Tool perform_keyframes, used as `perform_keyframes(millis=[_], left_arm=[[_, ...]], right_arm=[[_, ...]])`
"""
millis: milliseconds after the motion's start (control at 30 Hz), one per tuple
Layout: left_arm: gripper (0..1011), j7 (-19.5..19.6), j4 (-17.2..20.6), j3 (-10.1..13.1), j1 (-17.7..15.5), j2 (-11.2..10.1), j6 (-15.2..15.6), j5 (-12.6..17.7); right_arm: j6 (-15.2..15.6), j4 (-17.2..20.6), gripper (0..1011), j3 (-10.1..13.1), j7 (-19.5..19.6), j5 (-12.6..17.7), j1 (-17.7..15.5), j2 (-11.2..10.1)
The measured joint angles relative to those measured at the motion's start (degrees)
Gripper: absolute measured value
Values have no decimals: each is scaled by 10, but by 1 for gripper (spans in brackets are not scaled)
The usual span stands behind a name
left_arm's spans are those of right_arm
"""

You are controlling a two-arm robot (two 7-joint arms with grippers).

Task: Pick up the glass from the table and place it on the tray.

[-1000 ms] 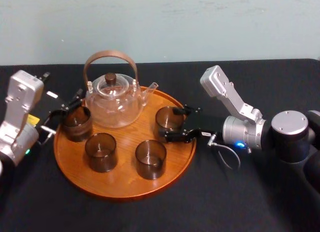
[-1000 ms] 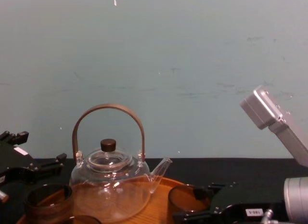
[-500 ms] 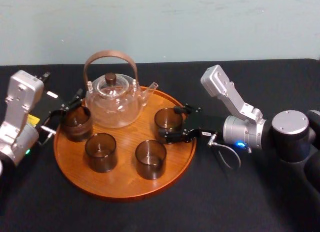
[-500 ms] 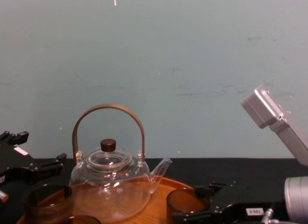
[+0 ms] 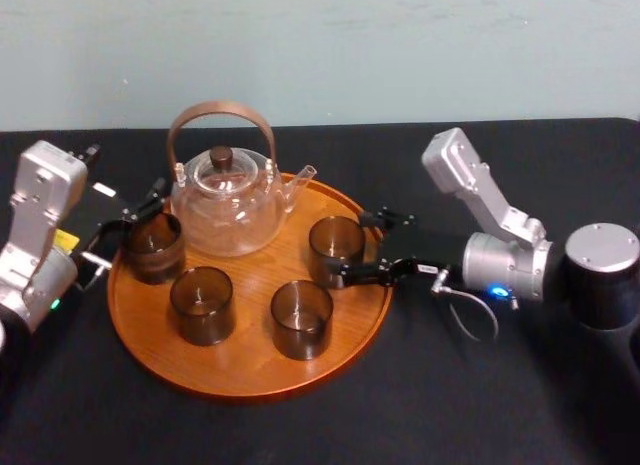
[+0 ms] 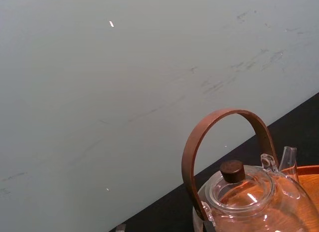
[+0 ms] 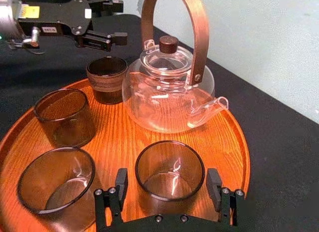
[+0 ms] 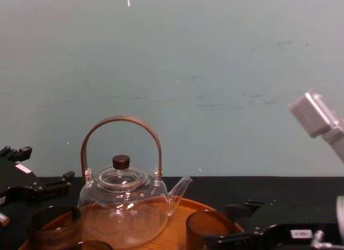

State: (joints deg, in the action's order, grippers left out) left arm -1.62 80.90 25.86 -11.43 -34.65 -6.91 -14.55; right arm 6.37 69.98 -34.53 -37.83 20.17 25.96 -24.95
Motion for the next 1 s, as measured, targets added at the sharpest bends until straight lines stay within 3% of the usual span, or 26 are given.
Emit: perform_keyframes(millis=[367,667,867,1000], left_arm=[[1001,0,0,0,0,0,0,0],[1001,0,0,0,0,0,0,0],[1001,0,0,0,0,0,0,0],[1001,0,0,0,0,0,0,0]], right_arm=[[-4,73,1002,29,-7,30,-49,-61],[-38,133,1002,67,-14,69,-99,-116],[-57,151,1002,96,11,86,-126,-126],[-71,165,1003,121,48,90,-148,-123]])
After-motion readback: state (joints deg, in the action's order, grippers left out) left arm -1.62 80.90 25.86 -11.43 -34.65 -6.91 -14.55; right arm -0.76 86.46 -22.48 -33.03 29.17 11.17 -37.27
